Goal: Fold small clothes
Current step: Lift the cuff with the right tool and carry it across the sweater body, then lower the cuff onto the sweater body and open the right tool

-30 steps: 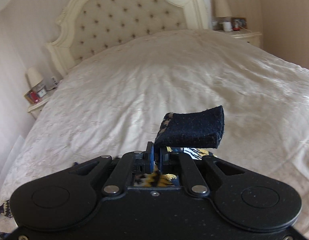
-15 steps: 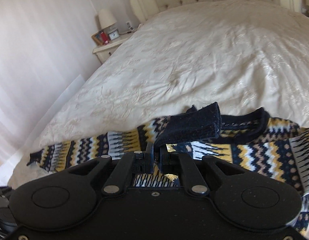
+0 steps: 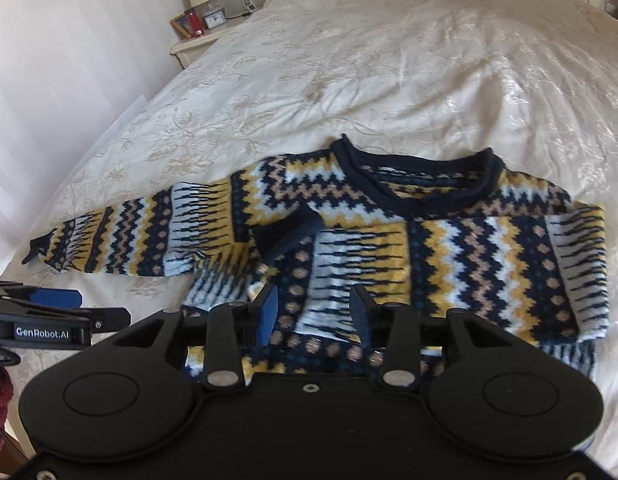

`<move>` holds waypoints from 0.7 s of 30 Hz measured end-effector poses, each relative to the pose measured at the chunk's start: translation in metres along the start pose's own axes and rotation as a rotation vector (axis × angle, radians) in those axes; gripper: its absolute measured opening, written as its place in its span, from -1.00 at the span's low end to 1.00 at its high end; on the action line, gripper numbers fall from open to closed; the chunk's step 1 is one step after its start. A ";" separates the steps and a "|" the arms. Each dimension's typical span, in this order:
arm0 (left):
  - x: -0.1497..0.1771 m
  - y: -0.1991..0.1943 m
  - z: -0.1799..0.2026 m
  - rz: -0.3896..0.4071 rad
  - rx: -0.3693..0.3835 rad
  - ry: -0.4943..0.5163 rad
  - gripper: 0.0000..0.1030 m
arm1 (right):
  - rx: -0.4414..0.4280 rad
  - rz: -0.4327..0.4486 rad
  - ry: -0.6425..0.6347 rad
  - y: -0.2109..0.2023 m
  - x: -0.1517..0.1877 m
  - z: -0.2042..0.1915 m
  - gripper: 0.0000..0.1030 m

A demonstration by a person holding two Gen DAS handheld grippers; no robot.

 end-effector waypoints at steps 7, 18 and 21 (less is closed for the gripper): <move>-0.002 0.034 0.063 0.003 -0.005 0.153 0.51 | 0.053 -0.053 0.107 -0.015 0.035 0.052 -0.01; -0.030 0.087 0.085 0.079 -0.119 0.276 0.40 | 0.127 -0.104 0.179 -0.011 0.060 0.106 -0.01; -0.034 0.096 0.058 0.052 -0.149 0.205 0.40 | 0.156 -0.098 0.195 -0.011 0.056 0.125 -0.01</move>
Point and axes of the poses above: each gripper's, at about its wrist camera, not at the fingertips, and y roughly the way its jaws point, z to its right, x to its underside, the point moved 8 cm from there along y, roughly the way its jaws point, and after that the axes turned 13 degrees about -y, right-handed, at the moved point
